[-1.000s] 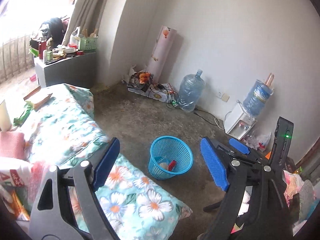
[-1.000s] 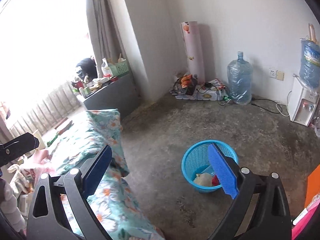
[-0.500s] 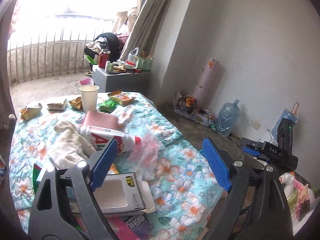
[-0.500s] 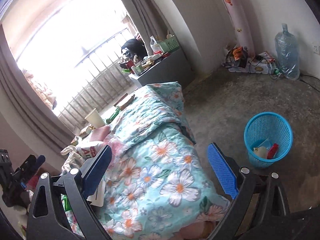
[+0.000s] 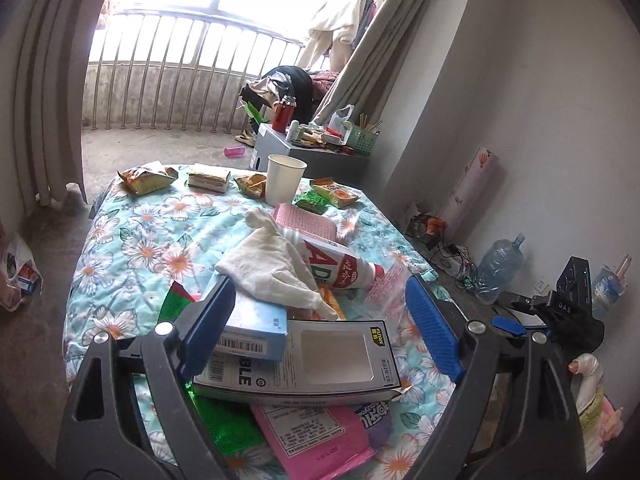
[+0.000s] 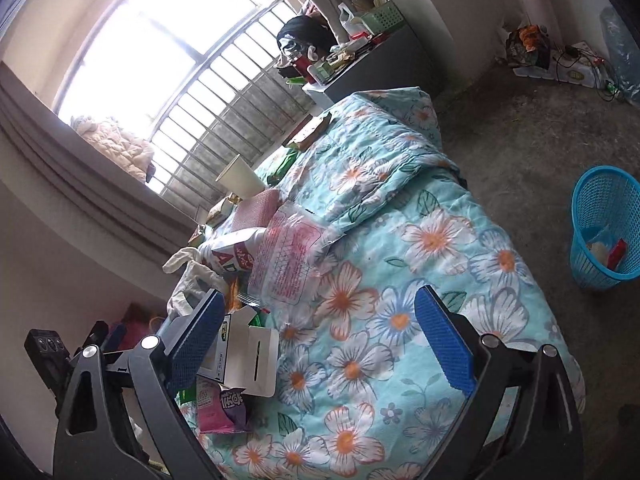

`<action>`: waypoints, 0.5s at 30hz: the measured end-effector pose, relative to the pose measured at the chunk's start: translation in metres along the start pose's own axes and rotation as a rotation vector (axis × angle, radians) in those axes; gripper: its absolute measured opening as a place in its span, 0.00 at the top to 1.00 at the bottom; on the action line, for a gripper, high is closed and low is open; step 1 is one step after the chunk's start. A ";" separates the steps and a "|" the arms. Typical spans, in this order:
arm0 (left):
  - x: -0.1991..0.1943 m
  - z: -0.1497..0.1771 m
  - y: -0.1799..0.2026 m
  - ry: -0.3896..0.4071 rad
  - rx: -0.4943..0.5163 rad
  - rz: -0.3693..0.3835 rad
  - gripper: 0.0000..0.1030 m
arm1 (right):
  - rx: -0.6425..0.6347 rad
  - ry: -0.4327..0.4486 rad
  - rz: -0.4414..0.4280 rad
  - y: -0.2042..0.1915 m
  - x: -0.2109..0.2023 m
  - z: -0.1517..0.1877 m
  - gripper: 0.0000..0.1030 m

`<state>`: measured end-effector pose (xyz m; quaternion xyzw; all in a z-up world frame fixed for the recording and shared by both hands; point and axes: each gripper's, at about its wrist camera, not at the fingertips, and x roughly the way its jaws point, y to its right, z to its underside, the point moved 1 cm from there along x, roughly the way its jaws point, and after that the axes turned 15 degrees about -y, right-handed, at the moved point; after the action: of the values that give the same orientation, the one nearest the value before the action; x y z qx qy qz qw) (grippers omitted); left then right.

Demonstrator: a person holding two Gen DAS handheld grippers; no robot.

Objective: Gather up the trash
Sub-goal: 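Move both tools back over the pile on the bed, then grasp the white cloth with the left gripper while the right grasps the clear zip bag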

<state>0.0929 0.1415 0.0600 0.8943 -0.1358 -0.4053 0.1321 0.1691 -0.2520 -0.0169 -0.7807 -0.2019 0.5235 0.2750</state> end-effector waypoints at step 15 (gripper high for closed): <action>0.072 -0.043 -0.020 -0.136 0.074 -0.152 0.20 | 0.112 -0.185 -0.202 0.003 0.092 -0.042 0.14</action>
<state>0.1742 0.1406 0.0311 0.8768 -0.0913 -0.4685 0.0584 0.2420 -0.2081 -0.0713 -0.6883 -0.2745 0.5733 0.3496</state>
